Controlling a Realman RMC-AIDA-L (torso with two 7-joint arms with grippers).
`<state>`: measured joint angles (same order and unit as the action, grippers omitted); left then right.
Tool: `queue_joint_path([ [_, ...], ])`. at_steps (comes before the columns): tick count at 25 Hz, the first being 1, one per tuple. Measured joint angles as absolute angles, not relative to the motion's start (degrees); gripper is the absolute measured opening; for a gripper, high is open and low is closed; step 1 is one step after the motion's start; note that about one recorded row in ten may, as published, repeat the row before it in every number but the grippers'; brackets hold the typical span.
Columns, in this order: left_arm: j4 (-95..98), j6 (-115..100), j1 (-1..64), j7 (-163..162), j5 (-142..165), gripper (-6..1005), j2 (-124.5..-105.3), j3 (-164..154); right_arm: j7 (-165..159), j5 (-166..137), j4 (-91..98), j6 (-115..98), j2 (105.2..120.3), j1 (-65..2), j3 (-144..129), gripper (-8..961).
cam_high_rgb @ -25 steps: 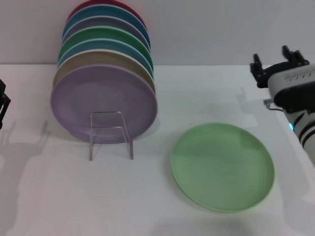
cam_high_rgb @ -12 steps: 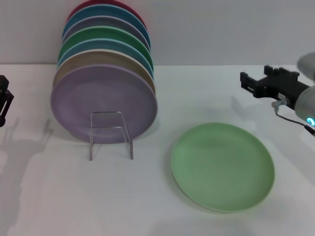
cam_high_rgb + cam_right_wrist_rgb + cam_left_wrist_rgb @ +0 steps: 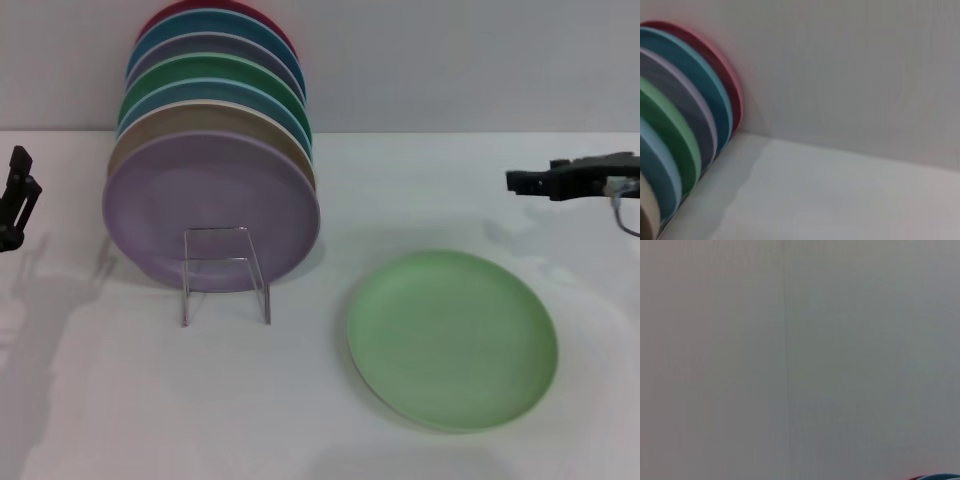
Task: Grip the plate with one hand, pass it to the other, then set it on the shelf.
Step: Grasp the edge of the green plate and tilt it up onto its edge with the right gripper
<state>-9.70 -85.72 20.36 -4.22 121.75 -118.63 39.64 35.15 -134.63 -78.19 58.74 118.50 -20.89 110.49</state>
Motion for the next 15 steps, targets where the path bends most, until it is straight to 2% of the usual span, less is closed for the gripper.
queue_joint_path([
  [6, -10.1, -85.5, 20.5, -4.2, 121.6, 811, -118.65, 39.6, 28.8, -142.3, -77.6, 77.1, 117.49, -28.2, 119.6, 653],
  [15, -10.4, -85.2, 20.5, -4.2, 121.7, 811, -118.73, 39.6, 25.3, -145.8, -73.2, 85.7, 116.54, -31.7, 120.5, 653],
])
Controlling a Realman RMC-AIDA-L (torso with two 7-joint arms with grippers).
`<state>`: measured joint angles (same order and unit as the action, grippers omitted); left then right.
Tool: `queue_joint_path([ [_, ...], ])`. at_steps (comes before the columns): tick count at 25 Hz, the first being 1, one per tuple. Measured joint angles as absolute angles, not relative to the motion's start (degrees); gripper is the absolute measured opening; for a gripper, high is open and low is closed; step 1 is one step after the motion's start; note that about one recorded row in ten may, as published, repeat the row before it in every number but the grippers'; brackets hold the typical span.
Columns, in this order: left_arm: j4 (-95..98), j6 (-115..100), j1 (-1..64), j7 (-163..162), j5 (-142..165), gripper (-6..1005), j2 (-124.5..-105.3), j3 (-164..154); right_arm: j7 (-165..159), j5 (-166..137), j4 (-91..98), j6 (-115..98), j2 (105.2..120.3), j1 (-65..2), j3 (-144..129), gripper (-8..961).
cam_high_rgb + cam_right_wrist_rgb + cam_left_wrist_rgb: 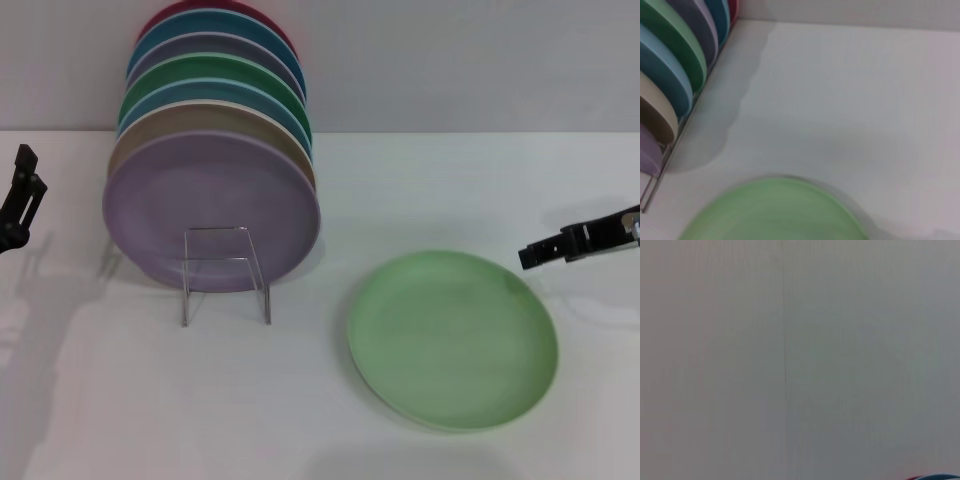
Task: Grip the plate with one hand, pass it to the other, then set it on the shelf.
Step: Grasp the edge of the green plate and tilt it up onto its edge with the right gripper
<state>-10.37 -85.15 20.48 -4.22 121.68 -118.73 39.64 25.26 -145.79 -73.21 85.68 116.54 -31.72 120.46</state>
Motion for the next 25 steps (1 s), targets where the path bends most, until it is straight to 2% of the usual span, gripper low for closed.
queue_joint_path([
  [25, -10.4, -85.1, 20.4, -4.2, 122.0, 810, -118.78, 39.3, 26.9, -147.2, -60.6, 81.4, 116.29, -32.8, 120.5, 651],
])
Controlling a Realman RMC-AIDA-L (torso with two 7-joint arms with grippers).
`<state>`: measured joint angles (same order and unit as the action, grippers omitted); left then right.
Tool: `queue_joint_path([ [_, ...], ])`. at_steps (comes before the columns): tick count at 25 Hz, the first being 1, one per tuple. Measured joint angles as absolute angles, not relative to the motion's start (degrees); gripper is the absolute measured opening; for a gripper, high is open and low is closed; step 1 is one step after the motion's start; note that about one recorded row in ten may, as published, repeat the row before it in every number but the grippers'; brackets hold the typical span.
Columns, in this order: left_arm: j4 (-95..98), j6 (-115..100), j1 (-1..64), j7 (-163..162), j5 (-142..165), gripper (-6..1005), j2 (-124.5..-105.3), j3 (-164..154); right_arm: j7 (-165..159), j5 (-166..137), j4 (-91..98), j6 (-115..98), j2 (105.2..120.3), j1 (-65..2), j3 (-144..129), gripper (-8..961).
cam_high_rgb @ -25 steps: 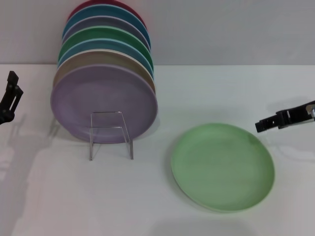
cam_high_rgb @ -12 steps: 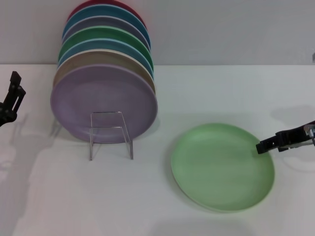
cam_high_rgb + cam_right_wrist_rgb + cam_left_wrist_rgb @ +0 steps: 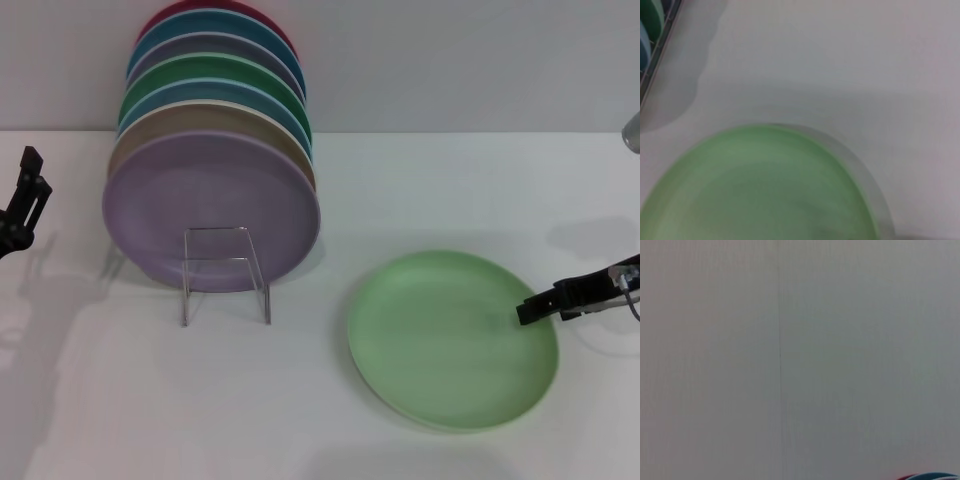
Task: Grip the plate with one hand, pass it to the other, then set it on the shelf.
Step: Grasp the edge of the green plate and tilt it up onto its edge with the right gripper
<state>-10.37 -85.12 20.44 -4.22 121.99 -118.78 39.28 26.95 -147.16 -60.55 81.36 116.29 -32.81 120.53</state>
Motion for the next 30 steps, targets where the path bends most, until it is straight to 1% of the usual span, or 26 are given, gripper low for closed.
queue_joint_path([
  [13, -10.4, -85.3, 20.3, -4.2, 122.0, 809, -118.73, 39.5, 26.6, -148.2, -59.3, 81.3, 116.41, -33.3, 120.4, 621],
  [18, -10.4, -85.3, 20.3, -4.2, 122.0, 809, -118.73, 39.5, 26.6, -148.2, -59.3, 81.3, 116.43, -33.3, 120.4, 411],
  [23, -10.4, -85.4, 20.3, -4.2, 122.0, 808, -118.73, 39.4, 26.6, -148.2, -59.2, 81.1, 116.46, -33.3, 120.4, 266],
  [30, -10.4, -85.5, 20.1, -4.2, 122.0, 808, -118.73, 39.3, 26.8, -148.2, -59.1, 81.1, 116.52, -33.3, 120.4, 248],
])
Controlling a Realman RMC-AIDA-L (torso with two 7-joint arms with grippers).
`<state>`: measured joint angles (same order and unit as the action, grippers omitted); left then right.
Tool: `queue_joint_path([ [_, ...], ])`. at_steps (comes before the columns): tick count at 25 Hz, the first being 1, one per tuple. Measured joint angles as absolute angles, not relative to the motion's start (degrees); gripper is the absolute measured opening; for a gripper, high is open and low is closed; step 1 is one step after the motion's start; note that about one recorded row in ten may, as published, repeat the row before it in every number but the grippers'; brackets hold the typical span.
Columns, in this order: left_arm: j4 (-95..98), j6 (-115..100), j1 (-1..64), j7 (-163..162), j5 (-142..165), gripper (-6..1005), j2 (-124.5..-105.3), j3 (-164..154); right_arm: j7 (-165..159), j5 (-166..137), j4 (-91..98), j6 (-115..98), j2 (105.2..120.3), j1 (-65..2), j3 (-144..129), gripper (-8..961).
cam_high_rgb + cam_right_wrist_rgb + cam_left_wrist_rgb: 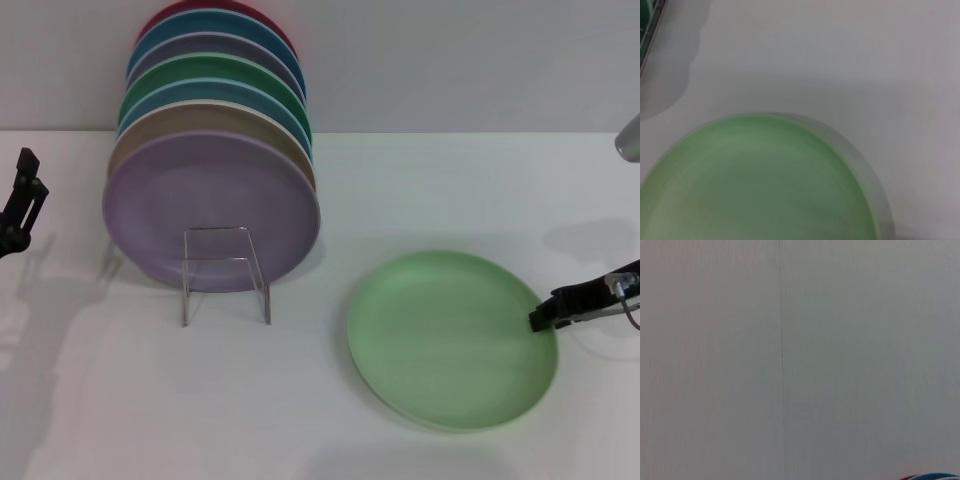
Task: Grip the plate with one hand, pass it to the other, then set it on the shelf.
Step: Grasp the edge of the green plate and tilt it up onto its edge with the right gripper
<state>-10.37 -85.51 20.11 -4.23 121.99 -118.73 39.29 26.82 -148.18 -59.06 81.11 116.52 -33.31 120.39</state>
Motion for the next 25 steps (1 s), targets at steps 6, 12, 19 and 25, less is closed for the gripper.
queue_joint_path([
  [6, -10.4, -85.5, 20.0, -4.3, 122.0, 808, -118.73, 39.3, 26.9, -148.2, -59.1, 81.0, 116.54, -33.3, 120.4, 195],
  [12, -10.4, -85.6, 19.9, -4.3, 122.0, 807, -118.73, 39.3, 26.9, -148.2, -58.9, 81.0, 116.54, -33.3, 120.4, 88],
  [19, -10.4, -85.7, 19.9, -4.3, 122.0, 807, -118.74, 39.3, 27.5, -148.2, -58.9, 79.7, 116.68, -33.3, 118.9, 80],
  [25, -10.4, -85.8, 19.7, -4.3, 122.0, 807, -118.69, 39.3, 27.6, -148.2, -59.6, 79.0, 116.81, -33.0, 118.6, 27],
])
